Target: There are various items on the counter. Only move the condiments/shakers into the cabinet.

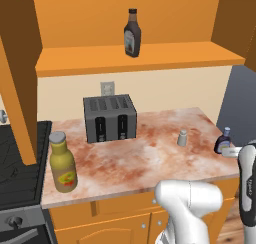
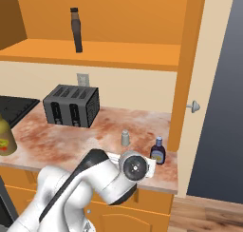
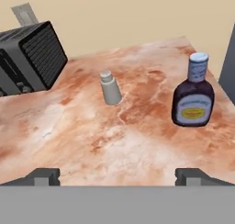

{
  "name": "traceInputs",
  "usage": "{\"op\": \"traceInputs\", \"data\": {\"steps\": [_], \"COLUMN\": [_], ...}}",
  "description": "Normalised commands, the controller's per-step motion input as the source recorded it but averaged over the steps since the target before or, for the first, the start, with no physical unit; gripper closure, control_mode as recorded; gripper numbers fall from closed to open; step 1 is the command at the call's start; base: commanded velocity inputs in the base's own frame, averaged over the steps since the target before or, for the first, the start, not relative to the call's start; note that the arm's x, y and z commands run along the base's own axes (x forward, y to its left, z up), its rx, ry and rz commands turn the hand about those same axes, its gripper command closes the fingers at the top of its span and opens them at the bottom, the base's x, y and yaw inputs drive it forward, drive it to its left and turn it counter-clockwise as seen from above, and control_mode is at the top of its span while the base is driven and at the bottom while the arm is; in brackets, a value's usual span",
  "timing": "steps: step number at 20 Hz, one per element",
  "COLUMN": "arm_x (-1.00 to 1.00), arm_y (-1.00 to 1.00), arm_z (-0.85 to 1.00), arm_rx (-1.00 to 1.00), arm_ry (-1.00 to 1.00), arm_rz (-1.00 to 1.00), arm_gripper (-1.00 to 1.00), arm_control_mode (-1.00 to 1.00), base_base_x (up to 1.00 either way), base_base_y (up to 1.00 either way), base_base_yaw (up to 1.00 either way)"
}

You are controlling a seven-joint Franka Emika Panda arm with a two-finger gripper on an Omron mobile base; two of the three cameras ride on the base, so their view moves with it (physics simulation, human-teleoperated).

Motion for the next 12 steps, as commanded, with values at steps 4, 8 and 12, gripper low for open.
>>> {"op": "traceInputs", "data": {"steps": [4,8,12], "arm_x": [0.0,0.0,0.0], "arm_y": [-0.63,-0.69,-0.7], "arm_z": [0.0,0.01,0.07], "arm_rx": [0.17,0.16,0.19], "arm_ry": [0.0,0.0,-0.01], "arm_rz": [0.26,0.3,0.31], "arm_gripper": [-1.0,-1.0,-1.0], "arm_control_mode": [-1.0,-1.0,-1.0], "base_base_x": [0.0,0.0,0.0], "base_base_y": [0.0,0.0,0.0], "base_base_yaw": [0.0,0.0,0.0]}}
